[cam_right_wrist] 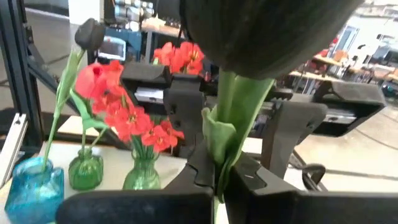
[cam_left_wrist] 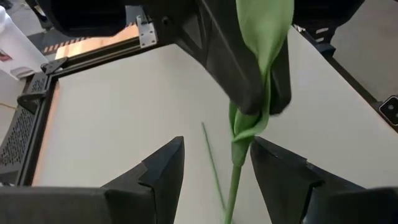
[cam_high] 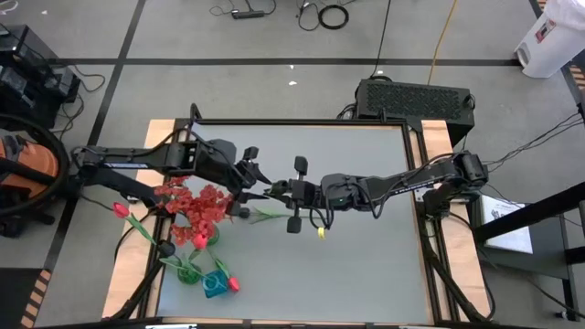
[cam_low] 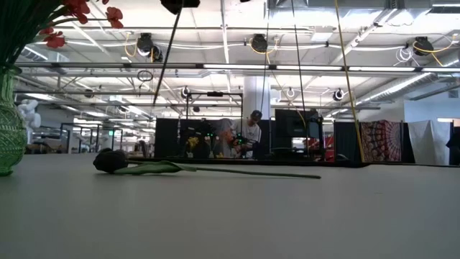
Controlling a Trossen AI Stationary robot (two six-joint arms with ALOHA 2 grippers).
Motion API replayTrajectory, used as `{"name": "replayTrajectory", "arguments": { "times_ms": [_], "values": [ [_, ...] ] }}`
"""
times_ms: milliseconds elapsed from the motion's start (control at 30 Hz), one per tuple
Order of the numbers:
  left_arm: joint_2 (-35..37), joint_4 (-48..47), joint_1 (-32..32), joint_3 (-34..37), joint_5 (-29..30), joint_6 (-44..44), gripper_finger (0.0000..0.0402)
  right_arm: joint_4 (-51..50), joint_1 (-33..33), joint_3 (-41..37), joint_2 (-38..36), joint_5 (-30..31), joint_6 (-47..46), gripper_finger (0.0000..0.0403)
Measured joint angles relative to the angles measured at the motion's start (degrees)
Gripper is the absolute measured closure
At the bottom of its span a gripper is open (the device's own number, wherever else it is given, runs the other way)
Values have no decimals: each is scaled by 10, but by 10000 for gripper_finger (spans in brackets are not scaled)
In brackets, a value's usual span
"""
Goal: Sort flowers into vase by color
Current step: Put the right black flower into the blue vase
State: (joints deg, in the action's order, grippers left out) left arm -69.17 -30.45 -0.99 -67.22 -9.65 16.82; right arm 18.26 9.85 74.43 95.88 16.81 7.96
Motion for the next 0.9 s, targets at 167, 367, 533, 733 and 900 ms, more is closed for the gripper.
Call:
{"name": "replayTrajectory", "arguments": {
  "times_ms": [167,367,533,733,900],
  "values": [
    [0,0,0,0,0,-6,210,-19,0,0,0,0,-5,403],
    [-1,0,17,0,-1,-30,210,-30,0,0,0,-1,-14,402],
    [-1,1,35,0,-2,-30,210,-30,0,0,0,-1,-14,402],
    [-1,9,47,0,0,-30,212,-25,0,0,0,-4,-16,402],
    [-1,17,48,0,0,-30,243,-22,0,0,0,-6,-24,402]
  ]
}}
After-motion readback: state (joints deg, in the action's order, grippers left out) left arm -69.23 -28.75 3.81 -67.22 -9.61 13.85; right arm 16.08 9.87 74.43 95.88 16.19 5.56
